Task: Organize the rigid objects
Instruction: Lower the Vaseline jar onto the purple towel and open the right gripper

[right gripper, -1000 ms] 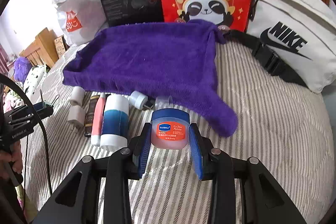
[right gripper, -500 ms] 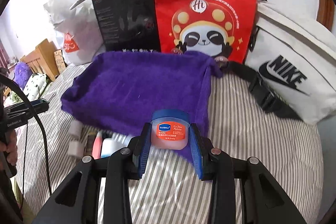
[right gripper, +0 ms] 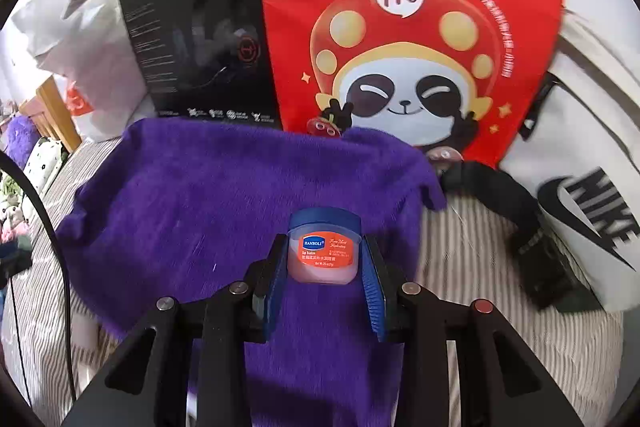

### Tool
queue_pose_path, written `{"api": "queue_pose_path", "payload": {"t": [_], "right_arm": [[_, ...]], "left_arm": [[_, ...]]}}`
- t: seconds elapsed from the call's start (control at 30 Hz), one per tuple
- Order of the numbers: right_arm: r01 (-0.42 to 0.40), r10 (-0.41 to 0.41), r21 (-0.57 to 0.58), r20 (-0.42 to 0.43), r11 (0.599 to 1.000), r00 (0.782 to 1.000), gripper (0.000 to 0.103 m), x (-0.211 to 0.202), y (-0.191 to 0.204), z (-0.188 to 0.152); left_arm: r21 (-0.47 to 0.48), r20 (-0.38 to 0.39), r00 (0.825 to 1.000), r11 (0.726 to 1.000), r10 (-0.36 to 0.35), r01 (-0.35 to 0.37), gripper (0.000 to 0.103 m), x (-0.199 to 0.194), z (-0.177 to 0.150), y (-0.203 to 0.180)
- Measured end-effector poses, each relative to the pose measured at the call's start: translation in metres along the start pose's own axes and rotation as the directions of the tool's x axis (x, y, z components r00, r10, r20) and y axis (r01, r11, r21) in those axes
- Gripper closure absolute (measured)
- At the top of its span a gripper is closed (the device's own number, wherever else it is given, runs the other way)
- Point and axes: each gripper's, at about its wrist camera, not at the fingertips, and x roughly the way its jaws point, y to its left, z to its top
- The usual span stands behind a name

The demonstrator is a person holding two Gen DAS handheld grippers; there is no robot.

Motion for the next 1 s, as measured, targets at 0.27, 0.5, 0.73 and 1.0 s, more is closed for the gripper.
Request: {"api": "queue_pose_path", "payload": {"t": [0.27, 0.5, 0.73, 1.0], "right_arm": [[0.039, -0.041, -0.016, -0.099, 0.999, 0.994, 0.067, 0.046, 0.001, 0.023], [0.036, -0.039, -0.016, -0.176, 0.999, 0.984, 0.067, 0.064, 0.001, 0.026], [0.013, -0.015, -0.01, -0.21, 1.0, 0.978, 0.037, 0.064, -0.001, 0.025], [-0.012, 0.014, 0.014, -0.146, 1.0, 0.989, 0.037, 0.006, 0.009, 0.0]], "left_arm": [[-0.012, -0.015, 1.0, 1.0, -0.011, 0.011, 0.064, 0.005, -0.003, 0.004], [-0.012, -0.009, 1.0, 1.0, -0.025, 0.025, 0.064, 0.007, 0.006, 0.006], [-0.006, -0.001, 0.999, 0.999, -0.04, 0.039, 0.064, 0.013, 0.021, 0.006], [0.011, -0.007, 0.998, 0.998, -0.056, 0.056, 0.064, 0.039, 0.048, -0.007]]}}
